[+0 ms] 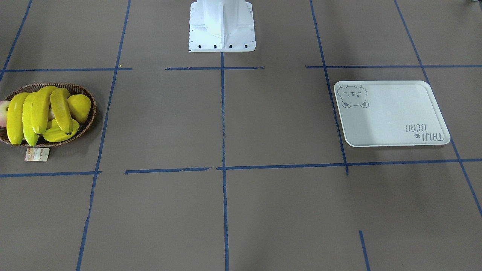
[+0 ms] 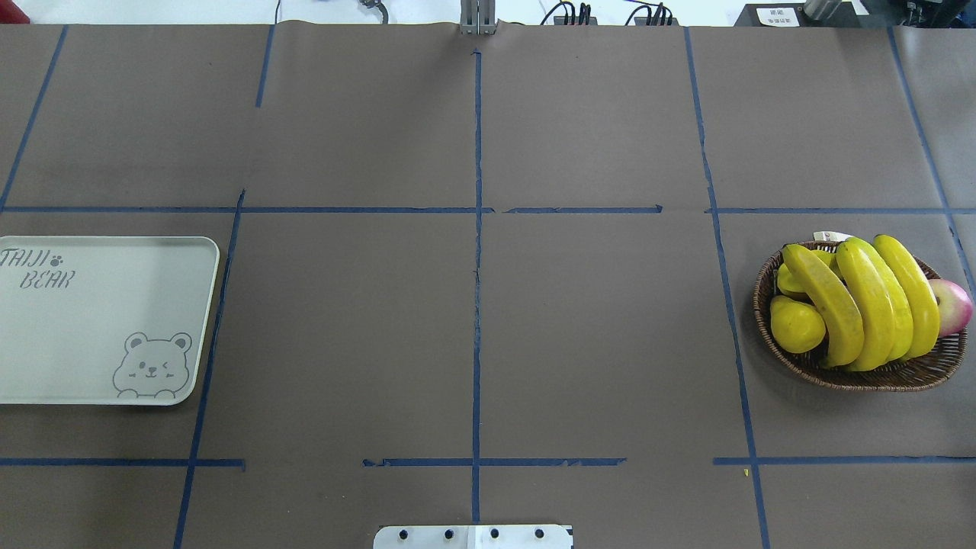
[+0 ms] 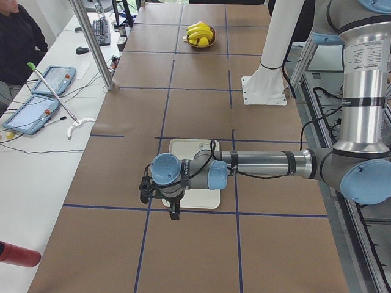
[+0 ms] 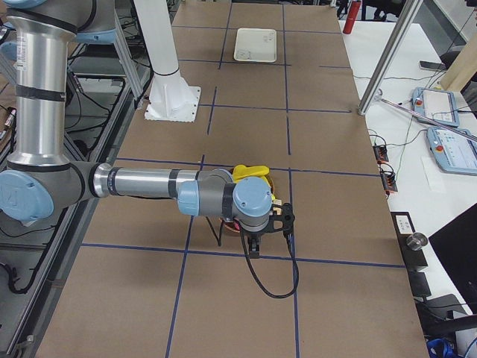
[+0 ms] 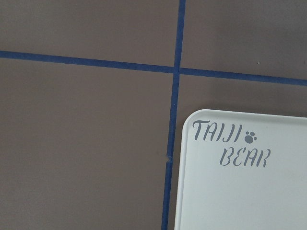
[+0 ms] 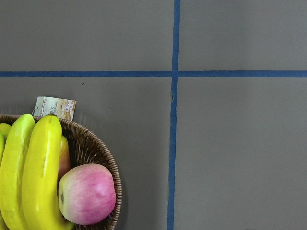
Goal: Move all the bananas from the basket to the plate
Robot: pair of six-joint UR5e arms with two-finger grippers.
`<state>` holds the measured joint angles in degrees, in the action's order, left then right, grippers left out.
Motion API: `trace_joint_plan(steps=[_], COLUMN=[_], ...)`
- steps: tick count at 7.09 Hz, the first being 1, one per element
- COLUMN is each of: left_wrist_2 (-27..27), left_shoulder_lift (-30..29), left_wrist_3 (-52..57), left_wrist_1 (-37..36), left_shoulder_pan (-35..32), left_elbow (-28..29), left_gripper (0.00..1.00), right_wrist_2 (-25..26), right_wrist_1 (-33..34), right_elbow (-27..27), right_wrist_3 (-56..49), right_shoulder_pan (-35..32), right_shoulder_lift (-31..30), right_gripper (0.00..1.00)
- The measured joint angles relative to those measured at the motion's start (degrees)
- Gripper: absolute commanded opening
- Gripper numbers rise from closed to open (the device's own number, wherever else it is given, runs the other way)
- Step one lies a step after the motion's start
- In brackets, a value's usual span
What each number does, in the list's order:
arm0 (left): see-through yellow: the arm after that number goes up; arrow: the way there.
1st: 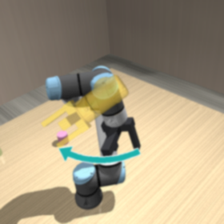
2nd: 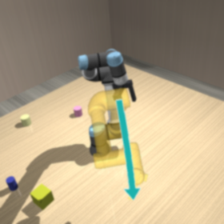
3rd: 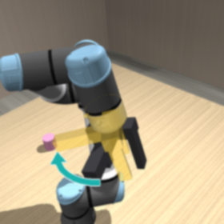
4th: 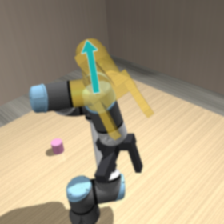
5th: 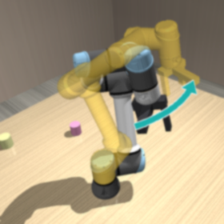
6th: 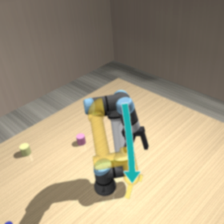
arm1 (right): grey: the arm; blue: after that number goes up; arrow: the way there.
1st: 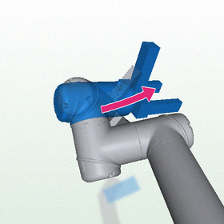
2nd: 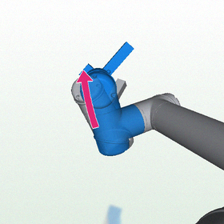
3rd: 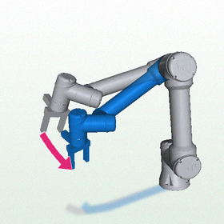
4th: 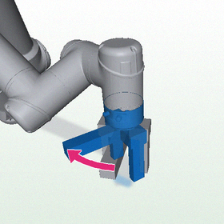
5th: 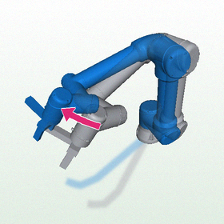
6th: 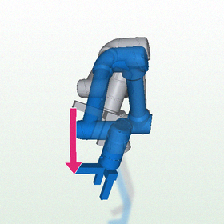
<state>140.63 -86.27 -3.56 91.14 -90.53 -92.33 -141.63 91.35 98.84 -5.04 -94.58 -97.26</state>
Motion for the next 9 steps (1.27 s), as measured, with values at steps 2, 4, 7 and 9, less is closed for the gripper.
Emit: trace_joint_plan(steps=[2,4,7,9], left_wrist_2=[0.00,0.11,0.28,0.21], left_shoulder_lift=[-0.02,0.21,0.55,0.70], left_wrist_3=[-0.03,-0.08,0.07,0.29], left_wrist_1=[0.00,0.00,0.04,0.61], left_shoulder_pan=[0.00,0.00,0.00,0.00], left_elbow=[-0.11,-0.76,-1.09,-0.87], left_gripper=[1.00,1.00,1.00,1.00], right_wrist_2=[-0.01,0.23,-0.74,-1.02], right_wrist_1=[-0.25,-2.92,-6.05,-8.28], right_elbow=[0.40,1.72,4.04,7.34], right_wrist_3=[-0.03,0.00,0.17,6.26], right_shoulder_pan=[0.56,2.42,7.95,13.38], right_shoulder_lift=[0.59,1.02,2.88,3.74], right_gripper=[1.00,1.00,1.00,1.00])
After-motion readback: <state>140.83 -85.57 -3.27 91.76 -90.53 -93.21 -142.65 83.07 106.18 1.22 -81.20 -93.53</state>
